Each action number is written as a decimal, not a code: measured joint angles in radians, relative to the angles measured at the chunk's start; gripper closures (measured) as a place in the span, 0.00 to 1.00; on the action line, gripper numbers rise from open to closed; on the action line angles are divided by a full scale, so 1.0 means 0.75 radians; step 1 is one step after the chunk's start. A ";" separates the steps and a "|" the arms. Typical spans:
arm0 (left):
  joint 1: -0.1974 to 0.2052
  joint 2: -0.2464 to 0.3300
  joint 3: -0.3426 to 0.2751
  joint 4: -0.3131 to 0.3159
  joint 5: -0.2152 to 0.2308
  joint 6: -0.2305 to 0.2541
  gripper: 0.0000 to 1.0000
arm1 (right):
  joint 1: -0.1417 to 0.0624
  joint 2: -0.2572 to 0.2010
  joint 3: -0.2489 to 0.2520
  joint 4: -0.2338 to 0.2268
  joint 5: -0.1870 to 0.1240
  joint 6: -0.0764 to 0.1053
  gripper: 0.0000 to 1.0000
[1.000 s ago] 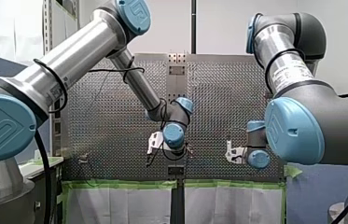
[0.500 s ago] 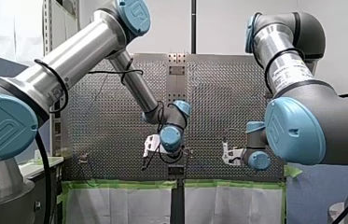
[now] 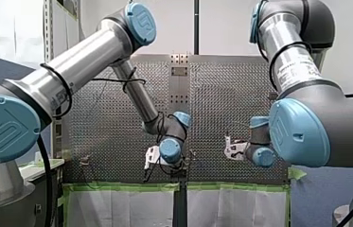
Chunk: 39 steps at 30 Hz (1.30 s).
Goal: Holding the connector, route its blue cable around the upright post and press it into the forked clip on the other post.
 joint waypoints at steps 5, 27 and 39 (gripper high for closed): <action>0.010 -0.007 0.009 0.053 0.012 -0.020 0.00 | 0.004 -0.033 0.010 -0.008 0.003 0.047 1.00; 0.046 -0.011 0.013 0.132 0.052 -0.077 0.00 | 0.039 -0.039 0.048 -0.018 0.022 0.051 1.00; 0.065 -0.079 0.041 0.097 0.107 -0.088 0.00 | 0.053 -0.039 0.048 -0.013 0.022 0.045 1.00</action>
